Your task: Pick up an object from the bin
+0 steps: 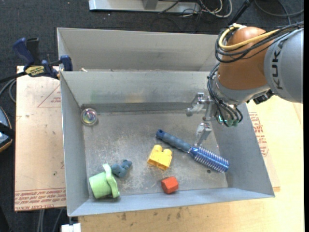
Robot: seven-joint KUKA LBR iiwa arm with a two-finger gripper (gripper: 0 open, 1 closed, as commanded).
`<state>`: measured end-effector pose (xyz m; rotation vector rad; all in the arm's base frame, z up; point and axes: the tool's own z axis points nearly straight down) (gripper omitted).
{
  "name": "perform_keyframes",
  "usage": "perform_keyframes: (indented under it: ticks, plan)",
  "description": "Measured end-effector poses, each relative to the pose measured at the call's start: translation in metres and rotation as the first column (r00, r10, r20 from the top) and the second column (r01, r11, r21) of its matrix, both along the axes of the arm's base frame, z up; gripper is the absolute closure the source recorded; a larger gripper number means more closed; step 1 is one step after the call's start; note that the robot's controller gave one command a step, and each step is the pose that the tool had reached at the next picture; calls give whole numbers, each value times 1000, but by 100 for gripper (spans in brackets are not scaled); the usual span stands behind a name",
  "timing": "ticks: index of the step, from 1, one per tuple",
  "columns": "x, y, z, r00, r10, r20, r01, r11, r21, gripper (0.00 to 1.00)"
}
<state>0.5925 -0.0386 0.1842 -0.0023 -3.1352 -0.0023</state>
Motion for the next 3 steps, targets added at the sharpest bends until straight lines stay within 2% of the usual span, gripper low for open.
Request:
perform_keyframes:
  ticks: [1,2,3]
  plan:
    - [-55,1,-92,943,334,18,-333,943,-5,0]
    - [-58,2,-96,942,335,9,-335,942,0,100]
    - [-41,13,80,942,336,17,-335,942,-5,100]
